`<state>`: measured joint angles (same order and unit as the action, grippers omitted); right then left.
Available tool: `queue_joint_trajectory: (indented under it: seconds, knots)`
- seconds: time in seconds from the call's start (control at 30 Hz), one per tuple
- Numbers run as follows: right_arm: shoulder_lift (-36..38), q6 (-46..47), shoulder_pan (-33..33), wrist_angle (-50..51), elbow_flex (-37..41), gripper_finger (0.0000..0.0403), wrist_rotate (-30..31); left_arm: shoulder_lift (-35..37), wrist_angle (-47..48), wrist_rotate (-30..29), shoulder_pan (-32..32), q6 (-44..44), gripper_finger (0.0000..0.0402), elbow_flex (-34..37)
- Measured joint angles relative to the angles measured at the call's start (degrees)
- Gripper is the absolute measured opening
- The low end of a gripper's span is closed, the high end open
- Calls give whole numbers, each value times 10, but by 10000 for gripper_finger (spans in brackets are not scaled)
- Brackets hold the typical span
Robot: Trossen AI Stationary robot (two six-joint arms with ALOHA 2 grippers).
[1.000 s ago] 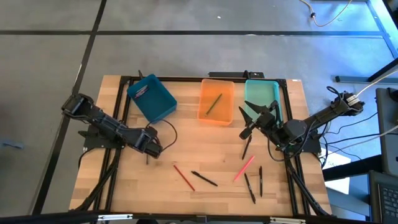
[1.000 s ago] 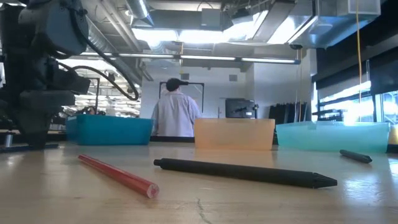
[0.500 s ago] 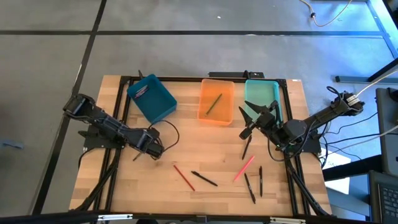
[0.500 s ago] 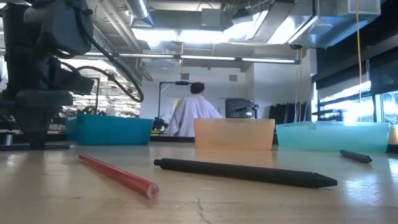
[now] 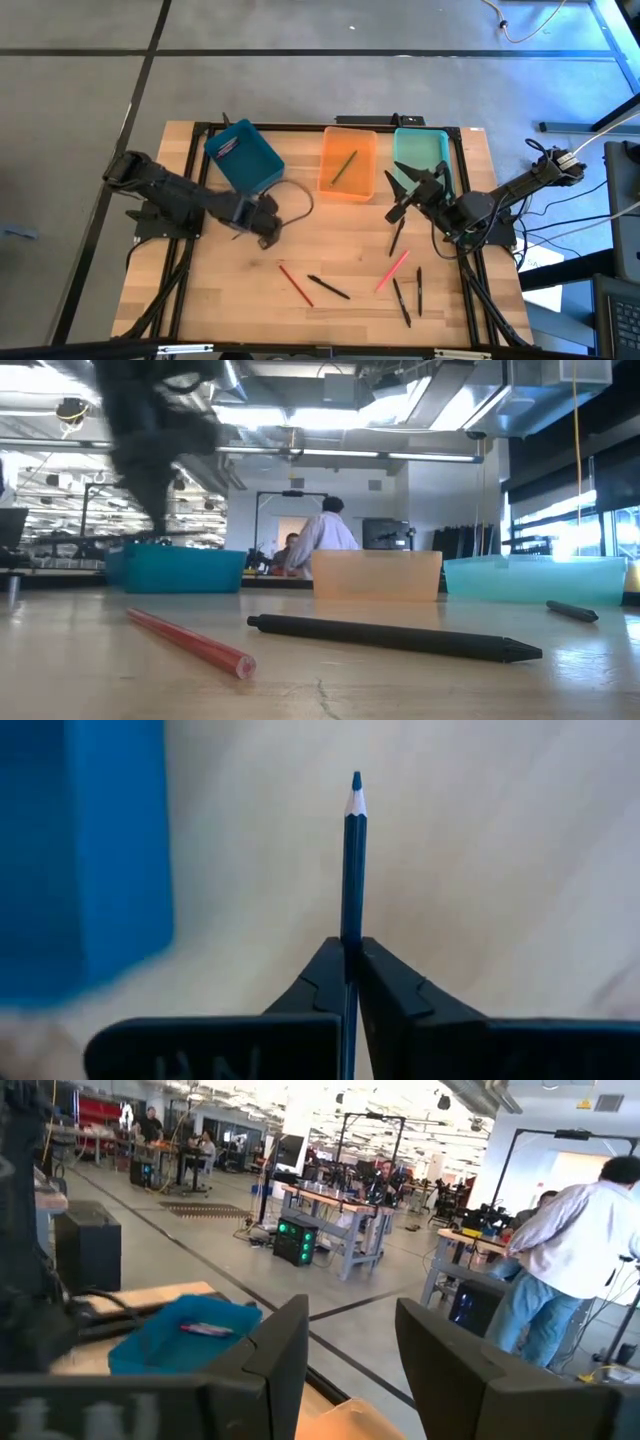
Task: Sort crayons/erasers/pens/pencils in bins
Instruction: Put the blue colored pencil into the orange bin
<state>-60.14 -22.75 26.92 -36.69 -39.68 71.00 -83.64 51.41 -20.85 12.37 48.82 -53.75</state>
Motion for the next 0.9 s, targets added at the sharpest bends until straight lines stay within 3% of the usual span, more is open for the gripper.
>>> queue_joint_trajectory:
  seconds: [0.2,0.4,0.6,0.9]
  knots:
    - [0,1,0,-11,0,156,0,0,-105,-3,-114,-158,13,-56]
    - [0,0,0,-21,0,156,0,-42,-309,103,-230,-326,13,-88]
    - [0,0,0,-21,0,156,-1,-161,-431,199,-297,-330,14,-160]
    - [0,-2,0,-21,0,156,-2,-288,-432,205,-335,-329,14,-316]
